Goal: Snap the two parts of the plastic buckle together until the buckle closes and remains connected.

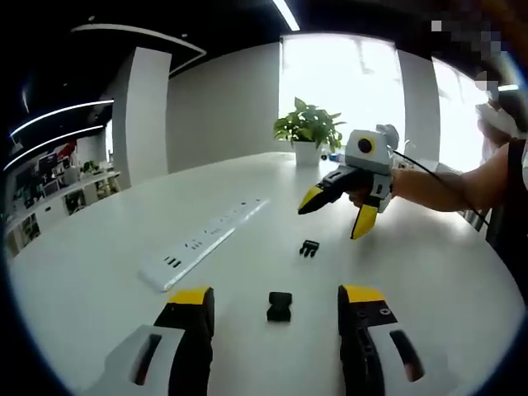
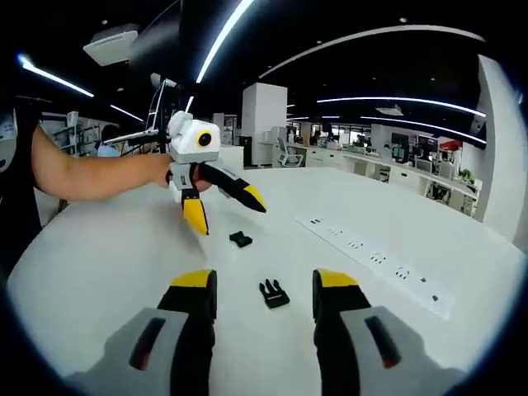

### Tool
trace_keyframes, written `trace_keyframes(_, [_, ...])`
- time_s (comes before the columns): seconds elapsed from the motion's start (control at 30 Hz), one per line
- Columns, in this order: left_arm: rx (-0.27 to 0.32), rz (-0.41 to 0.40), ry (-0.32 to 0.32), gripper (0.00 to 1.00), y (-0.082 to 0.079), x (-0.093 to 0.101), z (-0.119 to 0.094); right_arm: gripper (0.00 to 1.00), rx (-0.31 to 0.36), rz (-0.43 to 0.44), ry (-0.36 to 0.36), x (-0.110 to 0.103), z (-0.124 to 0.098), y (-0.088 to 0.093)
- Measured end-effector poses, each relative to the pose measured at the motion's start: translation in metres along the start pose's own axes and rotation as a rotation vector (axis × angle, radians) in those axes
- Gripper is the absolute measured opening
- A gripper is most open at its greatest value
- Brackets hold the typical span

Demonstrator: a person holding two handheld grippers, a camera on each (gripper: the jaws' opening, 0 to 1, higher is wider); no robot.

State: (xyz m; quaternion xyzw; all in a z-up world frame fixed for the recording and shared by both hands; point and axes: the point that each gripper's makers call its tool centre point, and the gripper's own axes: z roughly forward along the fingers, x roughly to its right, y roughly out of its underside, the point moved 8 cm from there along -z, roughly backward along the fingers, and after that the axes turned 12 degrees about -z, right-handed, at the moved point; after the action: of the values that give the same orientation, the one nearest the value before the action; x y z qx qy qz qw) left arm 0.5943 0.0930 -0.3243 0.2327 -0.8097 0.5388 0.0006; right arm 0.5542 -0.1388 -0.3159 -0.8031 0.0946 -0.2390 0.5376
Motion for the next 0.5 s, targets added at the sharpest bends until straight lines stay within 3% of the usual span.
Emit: trace_keyframes(0.5, [-0.004,0.027,0.033,0.6,-0.0044,0.0016,0.0009,0.45,0.001,0.03,-0.034,0.0074,0.0047,0.0013])
